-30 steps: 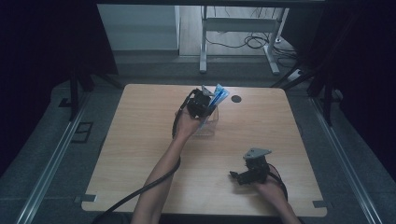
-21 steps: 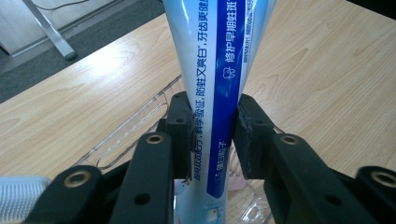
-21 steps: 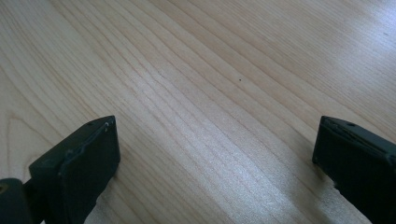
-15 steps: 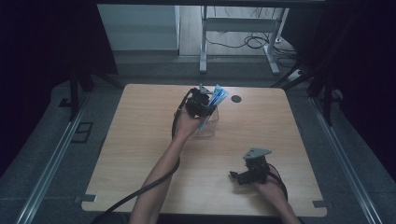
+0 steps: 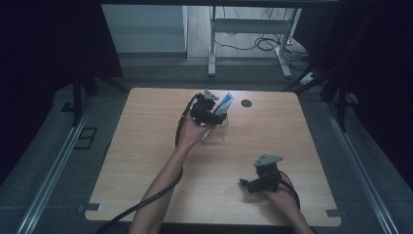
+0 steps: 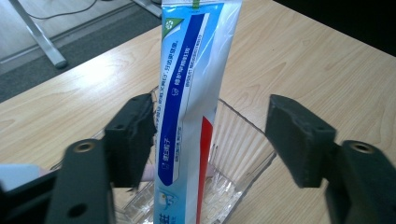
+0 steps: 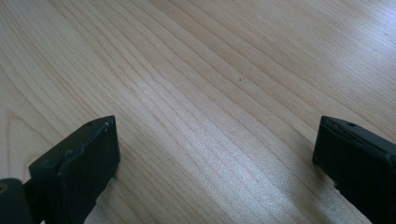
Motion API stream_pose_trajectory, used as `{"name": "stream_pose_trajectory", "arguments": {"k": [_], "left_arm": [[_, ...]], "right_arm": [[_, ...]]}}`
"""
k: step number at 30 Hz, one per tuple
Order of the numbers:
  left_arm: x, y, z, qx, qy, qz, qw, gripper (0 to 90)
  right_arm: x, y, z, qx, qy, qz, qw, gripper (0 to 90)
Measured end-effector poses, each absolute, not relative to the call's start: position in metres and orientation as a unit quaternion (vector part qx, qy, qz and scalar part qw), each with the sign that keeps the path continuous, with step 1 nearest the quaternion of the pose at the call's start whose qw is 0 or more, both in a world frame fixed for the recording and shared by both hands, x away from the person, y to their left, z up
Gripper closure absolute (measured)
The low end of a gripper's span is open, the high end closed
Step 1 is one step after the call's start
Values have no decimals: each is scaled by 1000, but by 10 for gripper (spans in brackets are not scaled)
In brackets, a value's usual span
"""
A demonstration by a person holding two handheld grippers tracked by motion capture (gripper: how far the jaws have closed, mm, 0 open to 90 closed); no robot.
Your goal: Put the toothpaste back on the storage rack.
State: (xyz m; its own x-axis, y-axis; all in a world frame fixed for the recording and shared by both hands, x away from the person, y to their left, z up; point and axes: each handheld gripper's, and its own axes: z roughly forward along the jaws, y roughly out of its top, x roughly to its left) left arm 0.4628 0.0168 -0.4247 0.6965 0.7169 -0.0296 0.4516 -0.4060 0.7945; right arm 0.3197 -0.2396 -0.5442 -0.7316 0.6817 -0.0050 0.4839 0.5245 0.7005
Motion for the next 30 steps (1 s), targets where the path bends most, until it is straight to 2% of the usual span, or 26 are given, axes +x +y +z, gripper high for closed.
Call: {"name": "stream_pose_trajectory", "arguments": {"k": [6, 14, 30], "left_arm": [[458, 19, -418, 822, 356, 147, 420, 211], [447, 23, -412, 826, 345, 140, 423, 146], [422, 21, -416, 849, 295, 141, 416, 132]], "right_arm": [[320, -240, -544, 338, 862, 351, 141, 2], [320, -240, -544, 338, 862, 351, 141, 2], [320, -240, -544, 339, 861, 352, 140, 2]]}}
